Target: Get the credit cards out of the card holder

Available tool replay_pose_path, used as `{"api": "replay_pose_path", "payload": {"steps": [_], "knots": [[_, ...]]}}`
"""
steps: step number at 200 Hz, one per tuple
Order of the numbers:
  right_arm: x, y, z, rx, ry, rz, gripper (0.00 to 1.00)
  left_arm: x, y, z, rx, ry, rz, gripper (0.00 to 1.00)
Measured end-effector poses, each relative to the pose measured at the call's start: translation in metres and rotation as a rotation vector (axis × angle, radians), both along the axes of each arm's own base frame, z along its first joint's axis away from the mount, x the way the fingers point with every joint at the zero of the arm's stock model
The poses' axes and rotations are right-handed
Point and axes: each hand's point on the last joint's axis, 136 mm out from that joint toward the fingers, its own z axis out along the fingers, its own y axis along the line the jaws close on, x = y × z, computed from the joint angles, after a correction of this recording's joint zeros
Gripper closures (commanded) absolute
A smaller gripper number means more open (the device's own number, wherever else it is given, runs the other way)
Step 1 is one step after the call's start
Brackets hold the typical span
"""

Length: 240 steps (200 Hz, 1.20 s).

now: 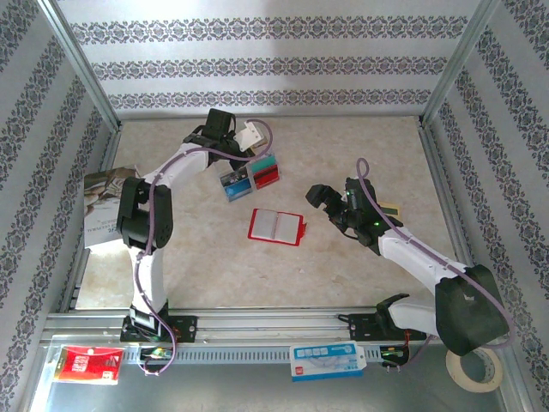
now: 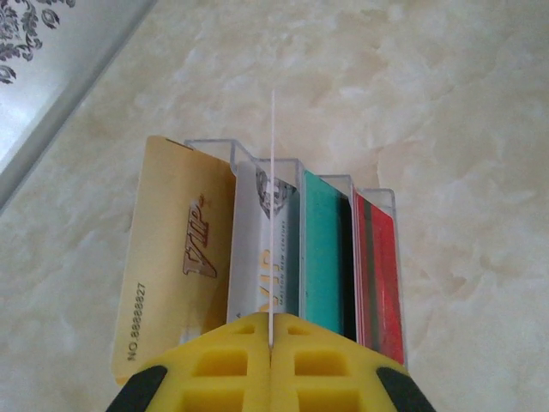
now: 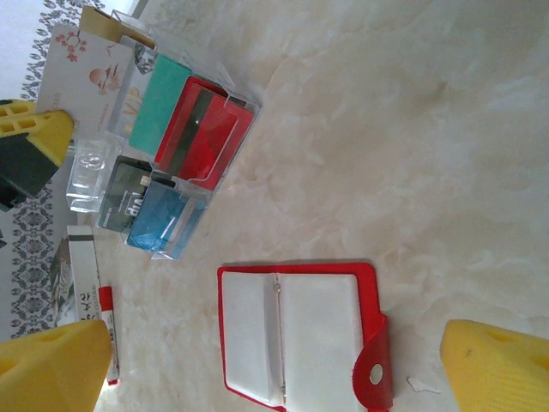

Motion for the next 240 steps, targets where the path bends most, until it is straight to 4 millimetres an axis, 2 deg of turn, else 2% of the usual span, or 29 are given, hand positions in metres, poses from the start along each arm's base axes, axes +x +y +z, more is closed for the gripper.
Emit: {"api": "replay_pose_path", "payload": {"steps": [58, 99, 165, 185, 202, 226, 240], "knots": [[0.000, 0.000, -0.002, 0.010, 0.015, -0.011, 0.02, 0.005, 0.000, -0.015, 0.007, 0.021, 0.003, 0.99], [0.000, 0.001, -0.005, 0.014, 0.028, -0.006, 0.02, 0.010, 0.001, -0.015, -0.008, 0.012, 0.016, 0.75], [0.000, 0.007, -0.014, 0.032, 0.061, 0.007, 0.04, 0.016, 0.005, -0.016, -0.061, 0.002, 0.071, 0.61], [0.000, 0.008, -0.013, 0.033, 0.056, 0.011, 0.05, 0.011, 0.006, -0.005, -0.095, 0.001, 0.094, 0.55], [0.000, 0.012, -0.010, 0.014, 0.042, 0.029, 0.06, 0.004, 0.008, 0.015, -0.154, -0.016, 0.140, 0.48], [-0.001, 0.026, 0.002, -0.020, 0.014, 0.074, 0.07, -0.010, 0.015, 0.049, -0.275, -0.056, 0.230, 0.26], [-0.001, 0.035, 0.010, -0.050, -0.007, 0.101, 0.07, -0.020, 0.023, 0.063, -0.346, -0.079, 0.301, 0.17]]}}
